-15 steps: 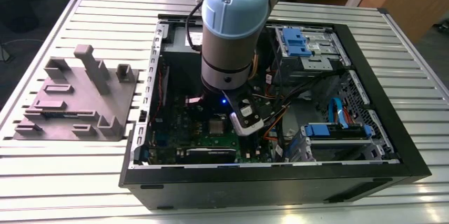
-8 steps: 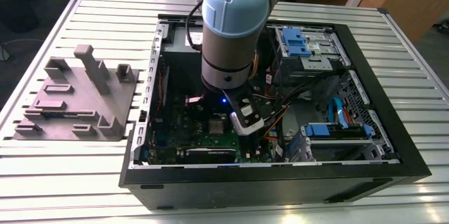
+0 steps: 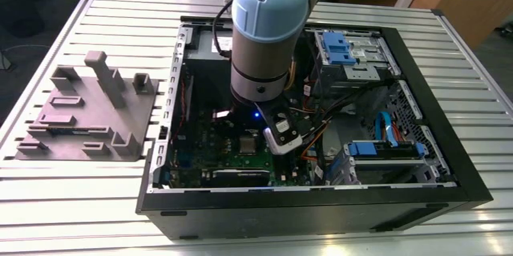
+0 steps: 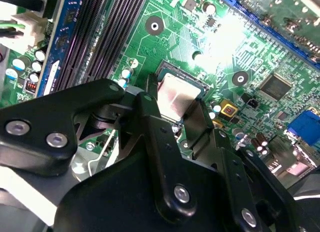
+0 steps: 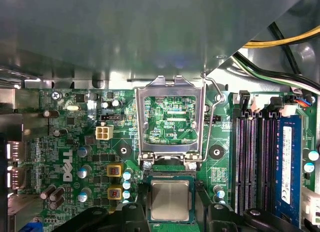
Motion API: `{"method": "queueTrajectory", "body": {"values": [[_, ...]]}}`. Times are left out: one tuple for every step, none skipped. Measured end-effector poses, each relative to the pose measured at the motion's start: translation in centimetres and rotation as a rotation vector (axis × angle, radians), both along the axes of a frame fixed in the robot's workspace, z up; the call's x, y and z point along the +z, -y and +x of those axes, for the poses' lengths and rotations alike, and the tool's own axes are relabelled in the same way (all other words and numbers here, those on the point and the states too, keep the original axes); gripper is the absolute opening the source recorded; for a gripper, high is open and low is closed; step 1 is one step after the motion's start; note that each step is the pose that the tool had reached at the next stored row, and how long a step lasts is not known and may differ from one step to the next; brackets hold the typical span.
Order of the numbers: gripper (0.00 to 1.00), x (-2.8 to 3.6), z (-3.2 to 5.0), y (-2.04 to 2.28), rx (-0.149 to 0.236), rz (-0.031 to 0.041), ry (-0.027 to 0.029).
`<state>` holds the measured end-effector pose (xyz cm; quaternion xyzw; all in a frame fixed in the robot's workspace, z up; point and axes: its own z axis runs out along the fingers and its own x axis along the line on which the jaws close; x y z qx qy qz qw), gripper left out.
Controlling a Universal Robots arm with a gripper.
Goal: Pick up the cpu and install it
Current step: 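Place the cpu into insertion slot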
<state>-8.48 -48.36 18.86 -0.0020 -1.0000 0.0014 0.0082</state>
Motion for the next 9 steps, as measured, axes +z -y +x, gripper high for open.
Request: {"method": "queueTrajectory", "body": {"values": [[0.45, 0.00, 0.00, 0.00, 0.000, -0.0001, 0.0000], [0.45, 0.00, 0.00, 0.00, 0.000, -0.0001, 0.0000], [0.45, 0.00, 0.00, 0.00, 0.000, -0.0001, 0.0000], [0.45, 0.00, 0.00, 0.00, 0.000, -0.0001, 0.0000], [0.45, 0.00, 0.00, 0.00, 0.000, 0.0000, 0.0000], [0.45, -0.01, 0.00, 0.00, 0.000, 0.0000, 0.0000], [0.45, -0.02, 0.01, 0.00, 0.000, 0.0003, 0.0002], [0.46, -0.02, 0.00, -0.01, 0.000, 0.0004, 0.0001], [0.46, -0.03, 0.00, -0.01, 0.000, 0.0005, 0.0002]]}}
